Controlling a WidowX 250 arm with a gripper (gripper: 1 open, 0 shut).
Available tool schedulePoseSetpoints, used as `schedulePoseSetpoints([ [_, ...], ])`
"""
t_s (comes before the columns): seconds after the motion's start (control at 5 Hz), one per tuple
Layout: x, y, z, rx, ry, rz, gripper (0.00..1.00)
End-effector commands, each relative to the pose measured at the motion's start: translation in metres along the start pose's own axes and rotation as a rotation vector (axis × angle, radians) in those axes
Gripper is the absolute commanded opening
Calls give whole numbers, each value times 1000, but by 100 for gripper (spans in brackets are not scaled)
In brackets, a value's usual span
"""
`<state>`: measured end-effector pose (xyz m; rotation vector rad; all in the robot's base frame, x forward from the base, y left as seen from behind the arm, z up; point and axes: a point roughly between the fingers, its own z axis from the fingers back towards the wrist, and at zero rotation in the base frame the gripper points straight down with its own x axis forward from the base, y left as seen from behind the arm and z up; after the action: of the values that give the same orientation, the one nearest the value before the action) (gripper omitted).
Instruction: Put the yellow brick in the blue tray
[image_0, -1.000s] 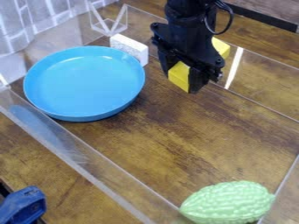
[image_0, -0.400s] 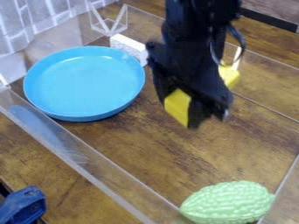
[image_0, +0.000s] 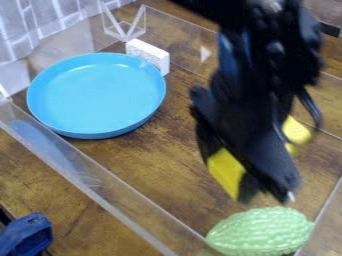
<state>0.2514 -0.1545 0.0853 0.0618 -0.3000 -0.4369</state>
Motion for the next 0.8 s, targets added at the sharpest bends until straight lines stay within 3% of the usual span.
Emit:
schedulePoseSetpoints([
  [0.0, 17, -22, -3, -18, -31, -29, 0],
  [0.2, 16, -28, -20, -33, -7, -64, 0],
  [0.6, 0, -21, -32, -45, 28, -59, 0],
])
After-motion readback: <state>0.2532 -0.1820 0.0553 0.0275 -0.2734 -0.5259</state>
